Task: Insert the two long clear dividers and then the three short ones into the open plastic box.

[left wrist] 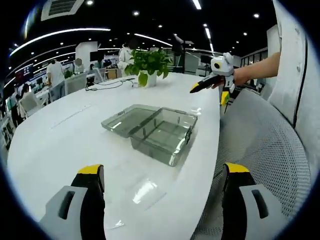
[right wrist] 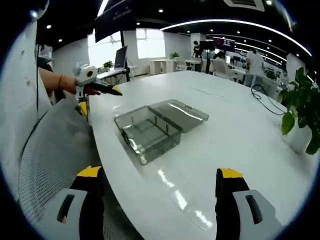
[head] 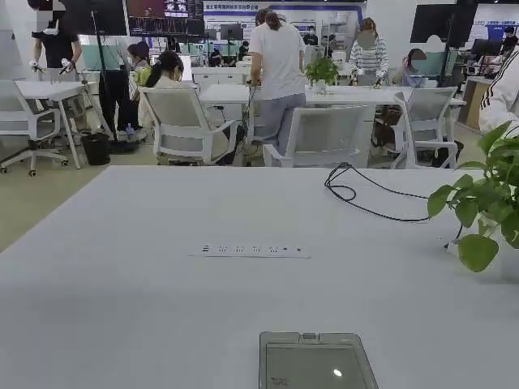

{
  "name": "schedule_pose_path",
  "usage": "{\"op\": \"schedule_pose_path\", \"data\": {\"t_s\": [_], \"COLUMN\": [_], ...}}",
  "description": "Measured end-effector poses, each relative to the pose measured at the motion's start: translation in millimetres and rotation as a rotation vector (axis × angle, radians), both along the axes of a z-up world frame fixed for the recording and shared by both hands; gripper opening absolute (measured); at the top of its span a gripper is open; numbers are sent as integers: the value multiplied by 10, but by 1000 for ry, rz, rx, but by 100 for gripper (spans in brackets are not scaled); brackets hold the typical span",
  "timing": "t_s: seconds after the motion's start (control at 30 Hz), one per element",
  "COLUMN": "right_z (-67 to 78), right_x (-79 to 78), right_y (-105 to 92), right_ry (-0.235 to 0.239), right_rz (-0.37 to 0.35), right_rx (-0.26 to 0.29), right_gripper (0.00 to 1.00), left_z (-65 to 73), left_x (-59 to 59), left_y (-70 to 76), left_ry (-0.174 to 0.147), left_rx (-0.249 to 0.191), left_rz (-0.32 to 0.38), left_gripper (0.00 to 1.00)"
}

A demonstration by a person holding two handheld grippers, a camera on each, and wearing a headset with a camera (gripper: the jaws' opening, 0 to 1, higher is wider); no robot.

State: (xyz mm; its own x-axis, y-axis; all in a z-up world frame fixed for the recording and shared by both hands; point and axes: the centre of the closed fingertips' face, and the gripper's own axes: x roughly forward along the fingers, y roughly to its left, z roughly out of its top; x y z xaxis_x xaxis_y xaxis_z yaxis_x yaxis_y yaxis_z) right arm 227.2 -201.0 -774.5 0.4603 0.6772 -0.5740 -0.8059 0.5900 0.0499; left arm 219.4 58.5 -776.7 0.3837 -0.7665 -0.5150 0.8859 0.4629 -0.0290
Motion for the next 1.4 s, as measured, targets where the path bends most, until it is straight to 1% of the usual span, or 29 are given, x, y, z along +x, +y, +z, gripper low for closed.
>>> {"op": "schedule_pose_path", "data": {"t_s": [0.2,0.57,0.9,1.4], "right_z": [-2,-11,-25,-23], "right_x": [5,11,12,24], "right_y": [13,22,29,44], "right_ry": [0,5,8,11], "right_rz": [4,6,7,9], "right_rx": [0,-3,0,2], "right_gripper": [93,94,94,93], "left_z": [9,-17,-46,-63], "left_x": [8,12,21,31], "left_y": [-5,14,41,38], "left_ry": [0,6,7,11], "left_rx": [-4,-9,-3,1], "left_rz": [2,2,1,-4], "left_gripper": [100,100,100,100]}}
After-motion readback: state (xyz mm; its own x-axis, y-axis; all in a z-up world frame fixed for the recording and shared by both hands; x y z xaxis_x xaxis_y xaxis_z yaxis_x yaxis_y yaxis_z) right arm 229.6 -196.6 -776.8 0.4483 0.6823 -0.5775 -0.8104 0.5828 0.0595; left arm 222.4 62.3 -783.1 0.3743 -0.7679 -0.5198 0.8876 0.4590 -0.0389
